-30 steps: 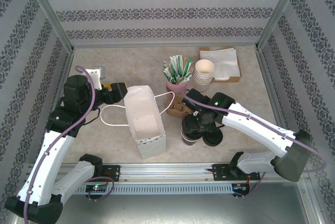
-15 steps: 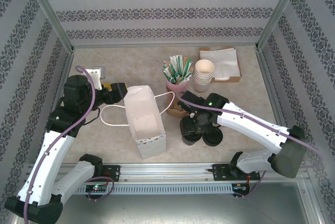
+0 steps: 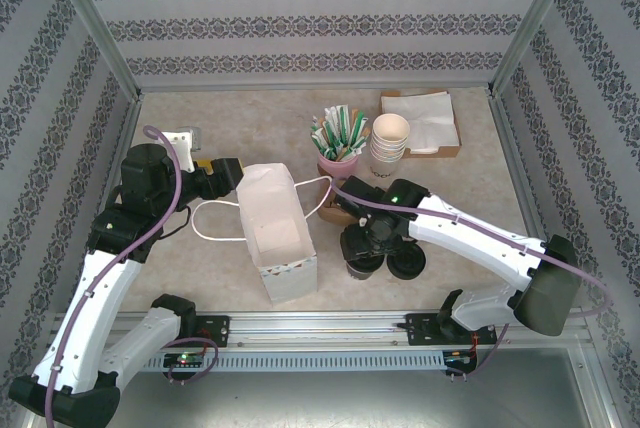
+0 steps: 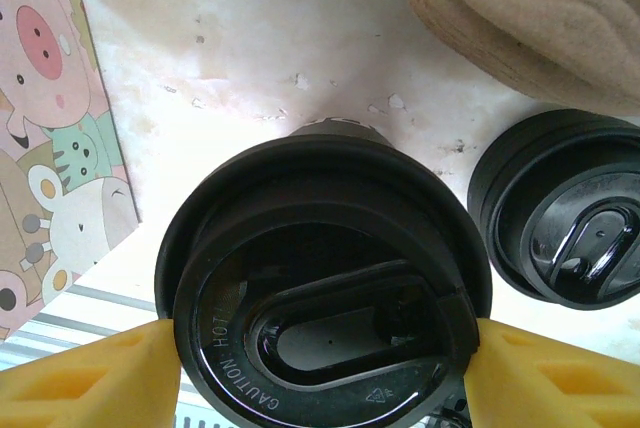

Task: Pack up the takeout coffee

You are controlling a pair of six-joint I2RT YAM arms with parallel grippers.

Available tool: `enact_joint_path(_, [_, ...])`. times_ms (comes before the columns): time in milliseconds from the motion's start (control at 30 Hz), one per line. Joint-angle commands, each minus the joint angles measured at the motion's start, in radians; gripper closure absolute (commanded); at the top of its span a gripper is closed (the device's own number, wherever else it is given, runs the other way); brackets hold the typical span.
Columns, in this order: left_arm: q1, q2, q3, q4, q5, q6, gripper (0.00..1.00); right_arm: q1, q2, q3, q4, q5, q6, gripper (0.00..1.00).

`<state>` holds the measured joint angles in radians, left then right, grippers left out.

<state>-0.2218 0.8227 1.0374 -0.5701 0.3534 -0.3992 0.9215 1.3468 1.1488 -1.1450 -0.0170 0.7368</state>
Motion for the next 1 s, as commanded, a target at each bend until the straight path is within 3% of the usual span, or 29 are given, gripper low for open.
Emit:
enact_joint_path(0, [-0.009, -0.015, -0.003, -0.014, -0.016, 0.018, 0.21, 0.015, 0.008, -0.022, 0.01, 0.005, 0.026, 0.3])
enact_joint_path(967, [-0.009, -0.01, -0.009, -0.013, -0.026, 0.013, 0.21, 0.119, 0.01, -0.249, 0.092, 0.093, 0.142, 0.32])
